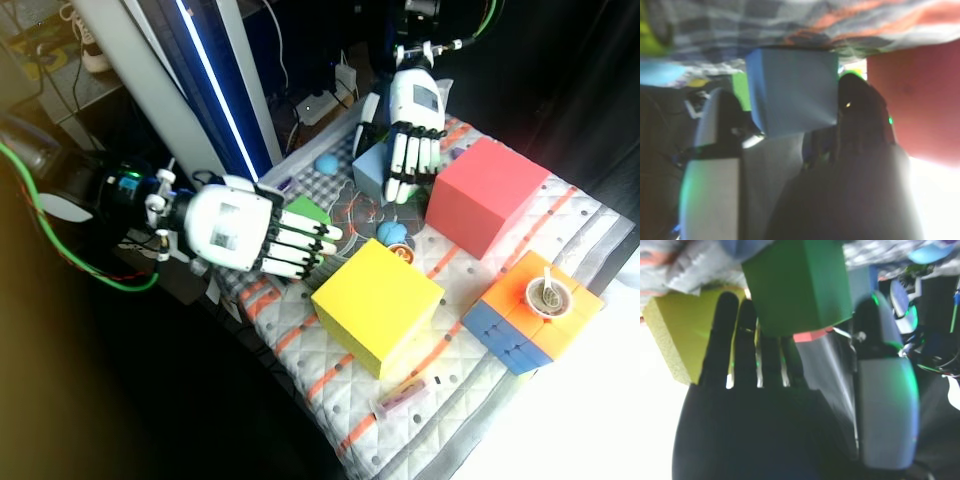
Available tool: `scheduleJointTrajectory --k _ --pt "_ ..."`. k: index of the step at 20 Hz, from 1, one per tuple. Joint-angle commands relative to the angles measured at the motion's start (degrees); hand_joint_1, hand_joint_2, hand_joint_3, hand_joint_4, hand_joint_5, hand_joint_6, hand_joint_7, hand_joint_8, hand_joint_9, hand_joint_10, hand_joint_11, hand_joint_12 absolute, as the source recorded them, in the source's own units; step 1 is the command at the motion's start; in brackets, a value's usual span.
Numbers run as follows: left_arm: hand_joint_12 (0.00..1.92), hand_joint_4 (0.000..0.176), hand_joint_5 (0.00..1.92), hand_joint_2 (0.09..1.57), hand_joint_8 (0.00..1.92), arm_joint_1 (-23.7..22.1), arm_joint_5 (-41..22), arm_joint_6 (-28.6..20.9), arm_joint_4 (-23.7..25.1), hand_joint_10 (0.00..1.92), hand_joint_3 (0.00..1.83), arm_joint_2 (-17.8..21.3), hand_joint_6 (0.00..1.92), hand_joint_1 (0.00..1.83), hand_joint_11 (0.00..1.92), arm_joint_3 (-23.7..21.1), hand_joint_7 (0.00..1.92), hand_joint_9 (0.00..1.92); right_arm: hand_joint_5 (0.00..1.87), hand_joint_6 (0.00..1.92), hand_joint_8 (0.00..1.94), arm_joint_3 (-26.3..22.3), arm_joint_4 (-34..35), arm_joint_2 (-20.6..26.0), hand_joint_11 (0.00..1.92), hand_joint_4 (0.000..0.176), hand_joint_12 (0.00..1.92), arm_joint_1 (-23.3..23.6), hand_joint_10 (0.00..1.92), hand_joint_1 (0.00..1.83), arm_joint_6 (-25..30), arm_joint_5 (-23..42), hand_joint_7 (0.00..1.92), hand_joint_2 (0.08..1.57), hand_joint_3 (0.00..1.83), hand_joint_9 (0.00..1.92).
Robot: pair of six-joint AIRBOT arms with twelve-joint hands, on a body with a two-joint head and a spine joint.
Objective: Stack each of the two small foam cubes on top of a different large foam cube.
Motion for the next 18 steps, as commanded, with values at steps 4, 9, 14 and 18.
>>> scheduleJointTrajectory --k 4,9,14,18 --pt "1.92 0.0 0.28 1.45 1.87 -0.6 -5.7 3.5 -0.8 1.92 0.01 0.0 1.76 0.97 0.25 -1.2 0.31 0.06 0.68 1.35 1.35 -0.1 -1.8 -0.1 0.65 0.0 1.82 1.8 1.57 1.2 0.1 3.7 0.87 1.22 0.0 0.74" --pt "1.92 0.0 0.31 1.46 1.87 0.0 -12.3 3.6 0.2 1.92 0.0 4.1 1.9 1.18 0.41 -4.6 0.36 0.44 0.51 1.55 1.62 -3.2 -3.9 4.2 0.81 0.0 1.92 3.2 1.89 1.15 0.1 9.0 0.73 1.3 0.04 0.76" --pt "1.92 0.0 0.07 1.43 1.87 -0.3 -15.8 3.6 3.4 1.91 0.0 7.3 1.83 1.16 0.26 -7.3 0.41 0.15 0.5 1.54 1.71 -5.1 -5.2 7.6 0.69 0.0 1.92 5.0 1.92 1.12 0.1 12.7 0.68 1.34 0.01 0.62" --pt "1.42 0.0 0.04 1.22 1.31 -3.2 -14.8 5.3 3.5 1.15 0.0 8.3 1.62 1.27 0.0 -6.6 0.13 0.11 0.53 1.54 1.64 -4.0 -5.4 8.1 0.6 0.0 1.92 8.9 1.9 1.12 0.1 12.7 0.69 1.33 0.0 0.53"
